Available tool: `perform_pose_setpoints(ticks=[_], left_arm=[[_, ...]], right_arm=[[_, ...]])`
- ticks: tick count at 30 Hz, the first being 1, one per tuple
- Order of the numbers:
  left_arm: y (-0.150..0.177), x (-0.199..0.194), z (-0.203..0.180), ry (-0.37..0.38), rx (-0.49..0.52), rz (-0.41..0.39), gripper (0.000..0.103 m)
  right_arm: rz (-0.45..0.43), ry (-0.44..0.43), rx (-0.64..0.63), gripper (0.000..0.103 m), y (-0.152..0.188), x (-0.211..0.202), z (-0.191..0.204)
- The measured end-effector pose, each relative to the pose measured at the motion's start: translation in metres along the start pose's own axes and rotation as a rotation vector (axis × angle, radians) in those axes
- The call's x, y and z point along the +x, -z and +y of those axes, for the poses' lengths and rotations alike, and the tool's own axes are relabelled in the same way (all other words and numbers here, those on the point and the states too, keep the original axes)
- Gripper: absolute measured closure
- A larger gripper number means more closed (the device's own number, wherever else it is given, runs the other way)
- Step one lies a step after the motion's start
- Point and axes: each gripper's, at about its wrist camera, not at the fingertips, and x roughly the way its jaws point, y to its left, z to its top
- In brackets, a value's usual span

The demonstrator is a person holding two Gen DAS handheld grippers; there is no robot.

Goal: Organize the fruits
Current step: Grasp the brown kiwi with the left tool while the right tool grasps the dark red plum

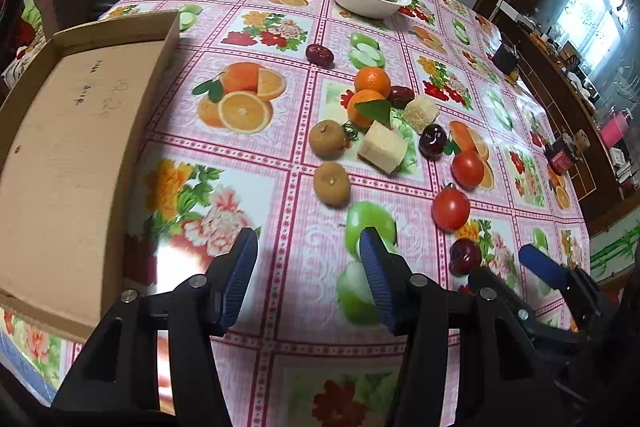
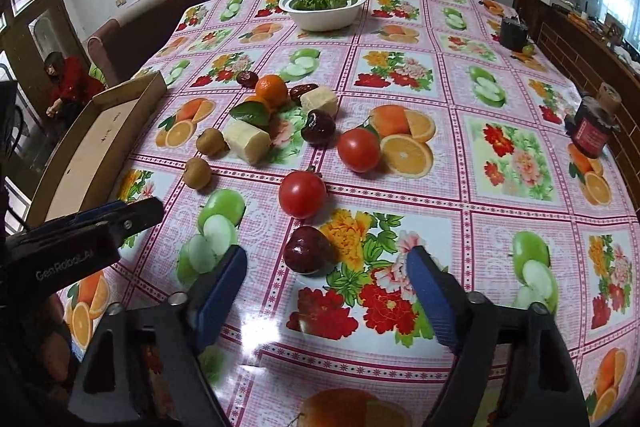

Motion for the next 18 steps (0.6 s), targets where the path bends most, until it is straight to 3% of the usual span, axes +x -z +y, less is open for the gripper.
perform_pose_setpoints(ticks=[11,18], left_arm=[[-0.010,0.021,-0.005,-0.020,0.023,0.034,0.051],[-0.017,0.032,-0.008,-0.035,0.038,0.037,0.051]], right_arm=[[0.035,-0.016,0.005,0.025,-0.002,0.010,0.000],[0.055,-0.006,-0.019,0.034,-0.002,0.025,0.006]])
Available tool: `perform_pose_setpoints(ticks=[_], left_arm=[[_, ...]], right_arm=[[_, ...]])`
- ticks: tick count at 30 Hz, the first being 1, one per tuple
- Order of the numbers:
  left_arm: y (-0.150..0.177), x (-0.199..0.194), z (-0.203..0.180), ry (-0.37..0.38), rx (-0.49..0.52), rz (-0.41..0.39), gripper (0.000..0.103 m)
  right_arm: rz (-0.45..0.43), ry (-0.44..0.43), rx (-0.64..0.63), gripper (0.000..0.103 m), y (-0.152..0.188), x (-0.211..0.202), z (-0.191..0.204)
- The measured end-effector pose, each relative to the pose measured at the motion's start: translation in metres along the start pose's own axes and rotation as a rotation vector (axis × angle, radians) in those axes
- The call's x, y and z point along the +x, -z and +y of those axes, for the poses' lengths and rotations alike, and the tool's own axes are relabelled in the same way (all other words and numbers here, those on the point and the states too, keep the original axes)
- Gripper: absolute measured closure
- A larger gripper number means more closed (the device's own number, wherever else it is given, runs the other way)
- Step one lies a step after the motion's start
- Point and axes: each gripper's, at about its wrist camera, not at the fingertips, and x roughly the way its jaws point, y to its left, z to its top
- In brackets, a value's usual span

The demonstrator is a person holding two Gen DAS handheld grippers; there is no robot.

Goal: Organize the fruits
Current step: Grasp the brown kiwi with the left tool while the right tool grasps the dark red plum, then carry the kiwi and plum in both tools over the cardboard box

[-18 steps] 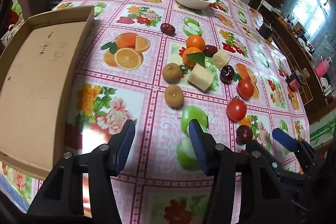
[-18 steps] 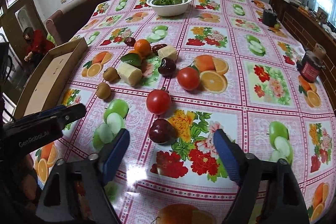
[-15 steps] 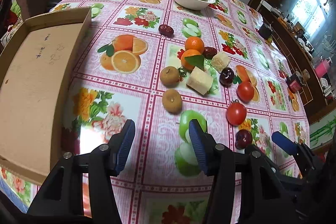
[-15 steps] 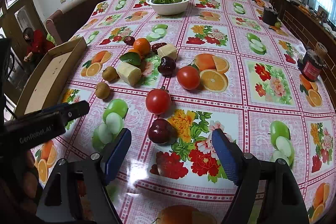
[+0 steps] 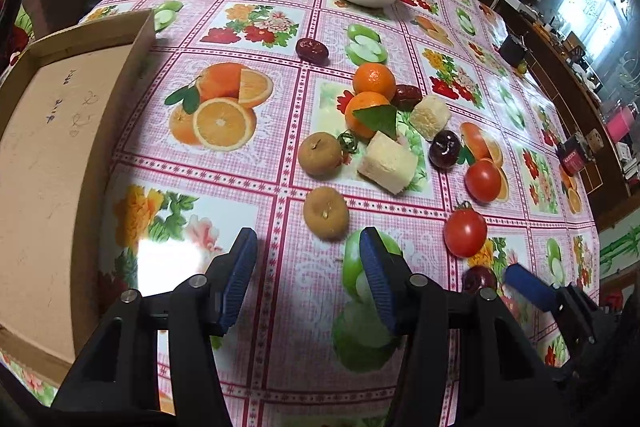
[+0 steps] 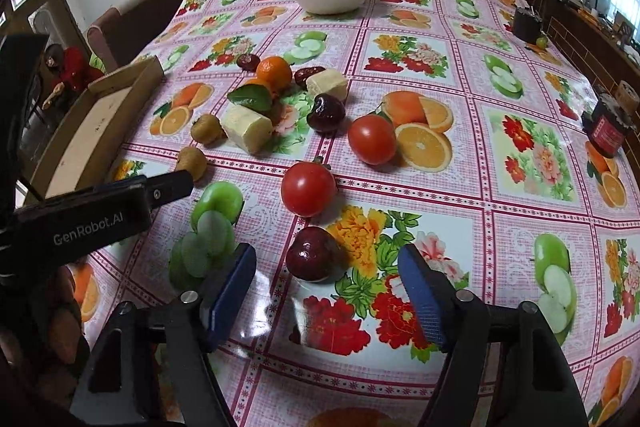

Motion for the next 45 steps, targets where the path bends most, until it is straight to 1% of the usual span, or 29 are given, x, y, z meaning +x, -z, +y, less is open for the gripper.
perform_pose_setpoints(ticks=[1,4,6,7,8,9,10,11,13,14,23,33,45], left_arm=[[-0.002,0.003,-0.002,-0.006,0.005,0.003,0.051],[-0.004,0.010,-0.007,-0.019,0.021,0.000,0.051],[-0.006,0.013,-0.011,-0.050,0.038,-0.021,0.051],[-0.007,0.014,-0.012,-0.063,0.045,-0.027,0.053],[-0.007,0.015,-0.014,-0.075,0.047,-0.036,0.063],[-0.007,0.015,-0.015,-0.096,0.052,-0.046,0.076],[-0.006,0.014,-0.016,-0.109,0.056,-0.053,0.080],[-0.006,0.014,-0.015,-0.109,0.058,-0.052,0.081],[-0.005,0.012,-0.013,-0.087,0.053,-0.045,0.081],[-0.004,0.011,-0.012,-0.088,0.051,-0.043,0.081],[0.009,-0.018,0.001,-0.125,0.025,-0.072,0.081],[0.017,-0.055,0.012,-0.152,0.016,-0.136,0.081],[0.023,-0.075,0.024,-0.164,-0.002,-0.173,0.081]], right_arm=[[0.003,0.002,-0.003,0.037,0.000,0.003,0.001],[0.010,0.021,-0.019,0.043,0.000,0.010,0.003],[0.003,0.044,-0.037,0.046,0.000,0.012,0.005],[-0.004,0.052,-0.042,0.052,0.000,0.012,0.006],[-0.003,0.054,-0.045,0.056,0.001,0.011,0.005],[-0.006,0.040,-0.047,0.064,0.001,0.011,0.005],[-0.008,0.016,-0.048,0.073,0.001,0.010,0.005],[-0.007,0.004,-0.047,0.074,0.001,0.009,0.005],[-0.009,0.008,-0.049,0.074,0.002,0.007,0.005],[-0.008,0.007,-0.046,0.074,0.002,0.006,0.005],[-0.040,-0.023,-0.001,0.074,0.004,-0.016,-0.004],[-0.075,-0.066,-0.029,0.074,0.001,-0.034,0.015],[-0.098,-0.100,-0.040,0.074,0.000,-0.047,0.029]])
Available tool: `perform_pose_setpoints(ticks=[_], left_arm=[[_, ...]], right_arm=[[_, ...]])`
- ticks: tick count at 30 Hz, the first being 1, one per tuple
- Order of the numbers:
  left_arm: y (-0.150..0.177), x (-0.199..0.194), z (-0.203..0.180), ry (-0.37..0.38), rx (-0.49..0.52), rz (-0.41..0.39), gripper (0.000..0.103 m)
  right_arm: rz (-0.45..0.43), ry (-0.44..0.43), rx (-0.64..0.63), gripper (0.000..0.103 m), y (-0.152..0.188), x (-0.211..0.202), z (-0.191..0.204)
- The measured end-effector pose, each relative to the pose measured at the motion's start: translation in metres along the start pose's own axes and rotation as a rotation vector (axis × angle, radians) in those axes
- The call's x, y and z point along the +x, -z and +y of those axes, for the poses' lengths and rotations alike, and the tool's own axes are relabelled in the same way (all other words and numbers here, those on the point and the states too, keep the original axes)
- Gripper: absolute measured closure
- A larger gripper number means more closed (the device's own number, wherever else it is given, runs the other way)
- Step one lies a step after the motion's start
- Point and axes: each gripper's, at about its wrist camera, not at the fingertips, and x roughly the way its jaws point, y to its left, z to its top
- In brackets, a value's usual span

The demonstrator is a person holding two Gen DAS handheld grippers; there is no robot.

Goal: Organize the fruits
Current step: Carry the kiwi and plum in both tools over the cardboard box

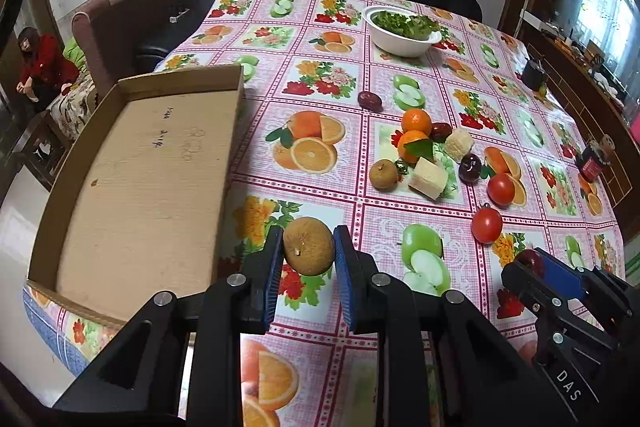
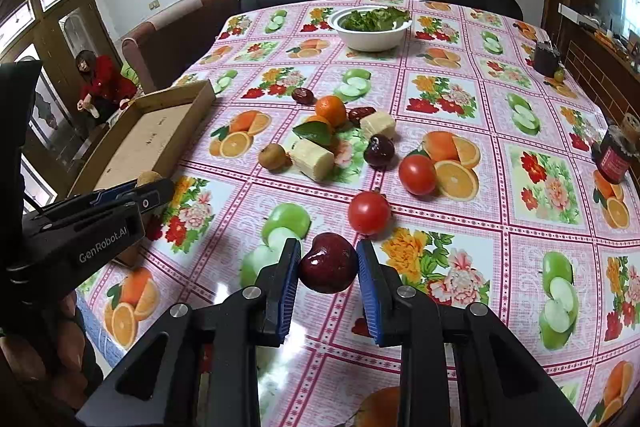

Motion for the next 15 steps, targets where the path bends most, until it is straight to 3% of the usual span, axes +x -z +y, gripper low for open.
perform_pose_setpoints(ticks=[15], left_arm=[[0.002,-0.015,0.034,-0.036,-0.043,-0.033,0.081]], right_arm=[[-0.007,-0.069,-0.058,0.074,-0.008,-0.002,0.036]])
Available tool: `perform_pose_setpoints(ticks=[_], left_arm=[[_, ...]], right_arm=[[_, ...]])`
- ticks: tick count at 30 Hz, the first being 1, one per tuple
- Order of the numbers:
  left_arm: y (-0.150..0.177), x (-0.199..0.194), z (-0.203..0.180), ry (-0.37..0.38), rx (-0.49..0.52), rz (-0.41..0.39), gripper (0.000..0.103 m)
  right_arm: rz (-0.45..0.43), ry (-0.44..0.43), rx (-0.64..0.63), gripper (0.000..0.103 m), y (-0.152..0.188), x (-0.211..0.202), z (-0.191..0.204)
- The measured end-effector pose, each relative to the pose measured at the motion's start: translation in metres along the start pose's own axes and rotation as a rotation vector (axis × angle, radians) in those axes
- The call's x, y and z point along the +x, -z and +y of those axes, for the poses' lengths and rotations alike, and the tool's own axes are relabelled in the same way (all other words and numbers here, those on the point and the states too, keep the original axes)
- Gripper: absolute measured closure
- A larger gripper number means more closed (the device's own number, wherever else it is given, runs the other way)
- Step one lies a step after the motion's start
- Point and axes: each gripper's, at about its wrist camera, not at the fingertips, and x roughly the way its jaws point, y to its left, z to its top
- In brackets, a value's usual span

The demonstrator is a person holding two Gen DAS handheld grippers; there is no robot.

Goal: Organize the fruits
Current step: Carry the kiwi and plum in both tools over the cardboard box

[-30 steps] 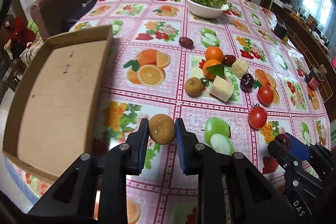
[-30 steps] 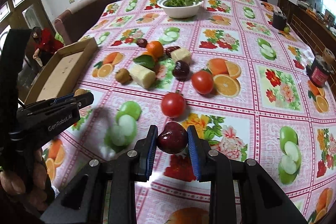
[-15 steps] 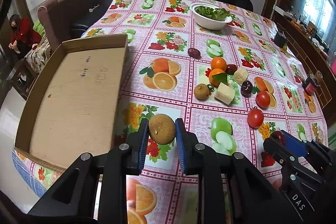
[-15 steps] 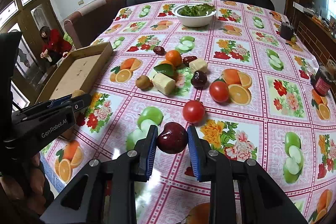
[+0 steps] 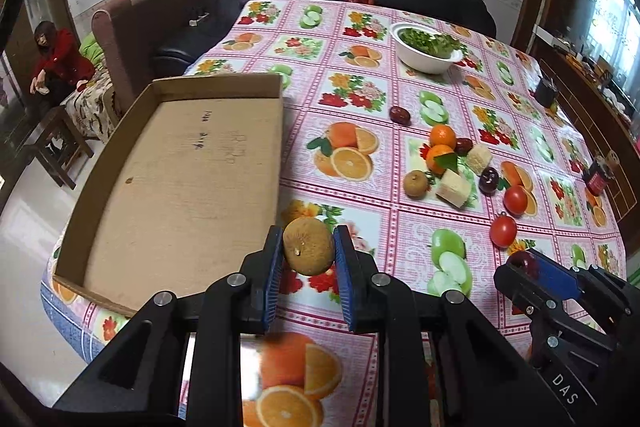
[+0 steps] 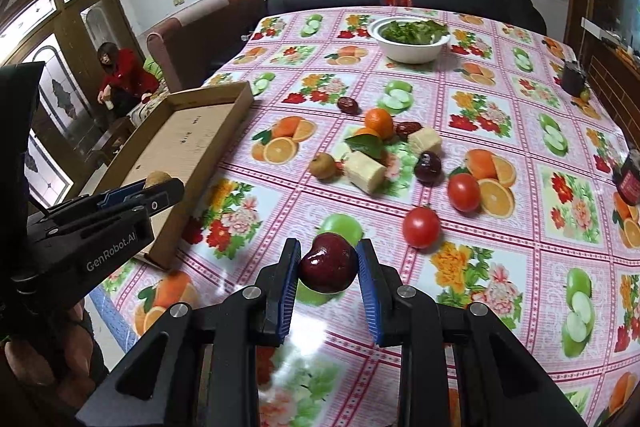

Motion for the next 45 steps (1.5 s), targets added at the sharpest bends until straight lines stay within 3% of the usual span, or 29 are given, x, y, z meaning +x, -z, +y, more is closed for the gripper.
perform_pose_setpoints(ticks=[20,35,45], left_arm=[[-0.002,0.000,0.067,-0.053,-0.101,0.004,0.081],[0.002,0.022,0.141,-0.088,-0.227,0.080,0.081],[0.001,0.034,0.163,-0.097,-0.269,0.113,0.080]], right_arm=[[0.016,-0.075,-0.108,0.074,-0.021,0.017,0.060],[0.066,-0.203,-0.159,0.074,-0.039,0.048,0.110],[0.132,-0.309,-0.215,0.074,-0.048,0.080,0.162]])
